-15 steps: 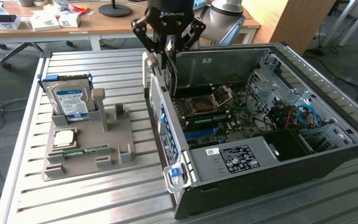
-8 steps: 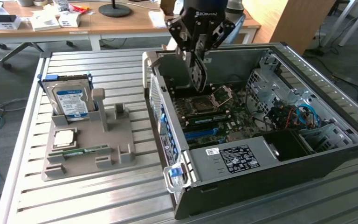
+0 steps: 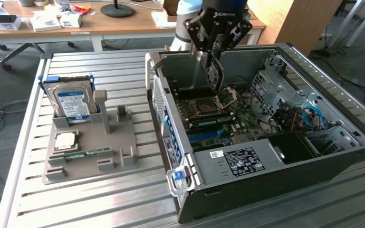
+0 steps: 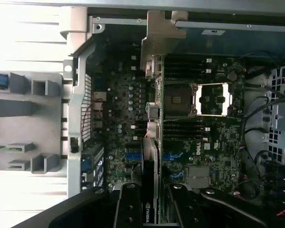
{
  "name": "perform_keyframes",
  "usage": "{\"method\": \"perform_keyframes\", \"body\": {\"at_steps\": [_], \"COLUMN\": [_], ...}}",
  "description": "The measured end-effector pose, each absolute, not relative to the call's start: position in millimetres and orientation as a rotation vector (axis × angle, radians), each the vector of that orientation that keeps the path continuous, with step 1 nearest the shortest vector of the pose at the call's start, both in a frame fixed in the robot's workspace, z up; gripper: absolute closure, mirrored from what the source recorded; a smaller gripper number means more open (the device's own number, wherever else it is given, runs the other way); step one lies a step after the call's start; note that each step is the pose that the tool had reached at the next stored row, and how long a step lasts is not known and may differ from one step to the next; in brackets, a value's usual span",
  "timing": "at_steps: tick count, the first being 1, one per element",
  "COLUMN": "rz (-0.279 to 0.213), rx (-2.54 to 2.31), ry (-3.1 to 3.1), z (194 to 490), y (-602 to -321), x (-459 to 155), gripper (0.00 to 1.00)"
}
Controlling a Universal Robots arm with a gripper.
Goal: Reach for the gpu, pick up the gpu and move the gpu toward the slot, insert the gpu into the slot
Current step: 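Pick up the gpu and move the gpu toward the slot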
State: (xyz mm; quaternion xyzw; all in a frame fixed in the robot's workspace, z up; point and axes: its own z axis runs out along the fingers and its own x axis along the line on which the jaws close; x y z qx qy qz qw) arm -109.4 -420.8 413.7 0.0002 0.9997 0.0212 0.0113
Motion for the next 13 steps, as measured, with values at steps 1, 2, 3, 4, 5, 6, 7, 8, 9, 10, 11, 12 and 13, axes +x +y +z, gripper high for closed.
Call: {"method": "perform_keyframes", "body": {"at_steps": [1,2,3,4,5,6,7,8,9,10,11,12,13], "rz": [0.066,0.066,0.066,0.066,0.066,0.066,0.066,0.066,0.066,0.066,0.066,0.066,0.066], "rx": [0.001,0.001,0.000,0.001,0.001,0.001,0.000,0.001,0.001,0.001,0.000,0.001,0.001], "ry": [3.118,3.118,3.118,3.118,3.118,3.118,3.118,3.118,3.118,3.118,3.118,3.118,3.118], "z": [414,414,414,414,414,414,414,414,414,414,414,414,414], "y": [-421,-421,-421,-421,-421,-421,-421,-421,-421,-421,-421,-421,-421], "x": [-106,-103,-99,-96,-93,-89,-86,-82,-79,-76,-72,-69,-65], "gripper": [0.74,0.74,0.74,0.74,0.74,0.74,0.74,0.74,0.74,0.74,0.74,0.74,0.74]}}
